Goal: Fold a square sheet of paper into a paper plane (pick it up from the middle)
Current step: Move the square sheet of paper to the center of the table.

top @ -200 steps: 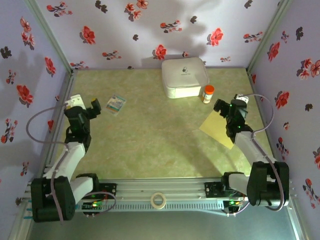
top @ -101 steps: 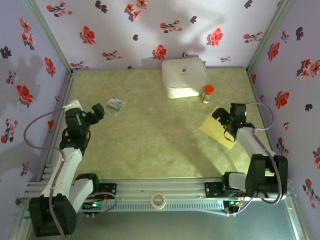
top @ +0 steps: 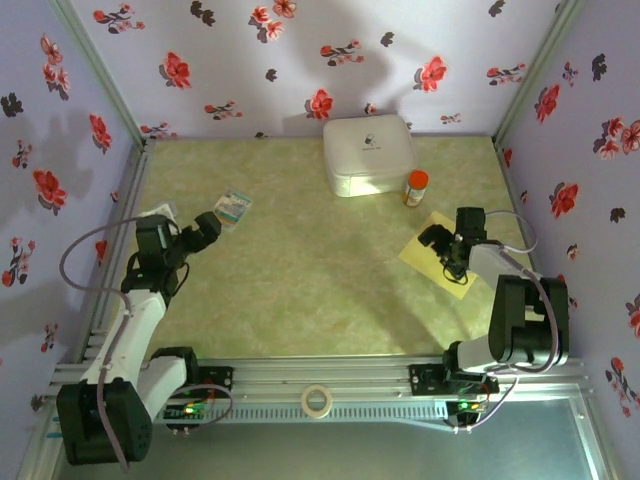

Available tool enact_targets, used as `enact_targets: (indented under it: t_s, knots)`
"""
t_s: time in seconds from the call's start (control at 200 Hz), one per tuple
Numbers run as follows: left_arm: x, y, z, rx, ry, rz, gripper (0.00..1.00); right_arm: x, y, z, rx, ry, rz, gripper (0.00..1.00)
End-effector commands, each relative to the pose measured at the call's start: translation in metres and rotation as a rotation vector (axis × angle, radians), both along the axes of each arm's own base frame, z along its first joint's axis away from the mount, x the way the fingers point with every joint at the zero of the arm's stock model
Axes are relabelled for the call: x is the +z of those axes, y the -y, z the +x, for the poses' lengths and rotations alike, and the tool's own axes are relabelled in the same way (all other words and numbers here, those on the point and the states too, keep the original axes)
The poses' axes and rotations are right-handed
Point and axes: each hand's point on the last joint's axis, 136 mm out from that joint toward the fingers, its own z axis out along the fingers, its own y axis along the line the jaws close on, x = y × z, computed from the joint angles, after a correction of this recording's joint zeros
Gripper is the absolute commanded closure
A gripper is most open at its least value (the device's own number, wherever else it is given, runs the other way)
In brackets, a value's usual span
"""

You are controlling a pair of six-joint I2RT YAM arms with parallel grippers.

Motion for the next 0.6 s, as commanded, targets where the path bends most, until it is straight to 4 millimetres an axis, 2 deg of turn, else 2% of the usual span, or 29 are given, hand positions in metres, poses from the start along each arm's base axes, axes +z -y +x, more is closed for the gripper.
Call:
enact_targets:
  t_s: [0.0,0.16,0.255,0.385,0.595]
  knots:
    - [0.011,0.009,-0.001,-0.024,-0.002,-0.029,0.00,-0.006,-0.007,-0.006,-0.001,-0.062,0.059,0.07]
    - [0.007,0.019,-0.005,-0.056,-0.032,-0.040,0.00,-0.014,-0.025,-0.020,0.036,-0.101,0.146,0.09]
    - [0.007,0.031,-0.006,-0.107,-0.045,-0.047,0.00,-0.017,-0.038,-0.030,0.066,-0.124,0.182,0.10]
    - [0.009,0.046,-0.008,-0.167,-0.055,-0.047,0.00,-0.019,-0.069,-0.044,0.149,-0.160,0.186,0.10]
    - [0.010,0.057,-0.014,-0.198,-0.063,-0.057,0.00,-0.024,-0.127,-0.070,0.287,-0.186,0.169,0.10]
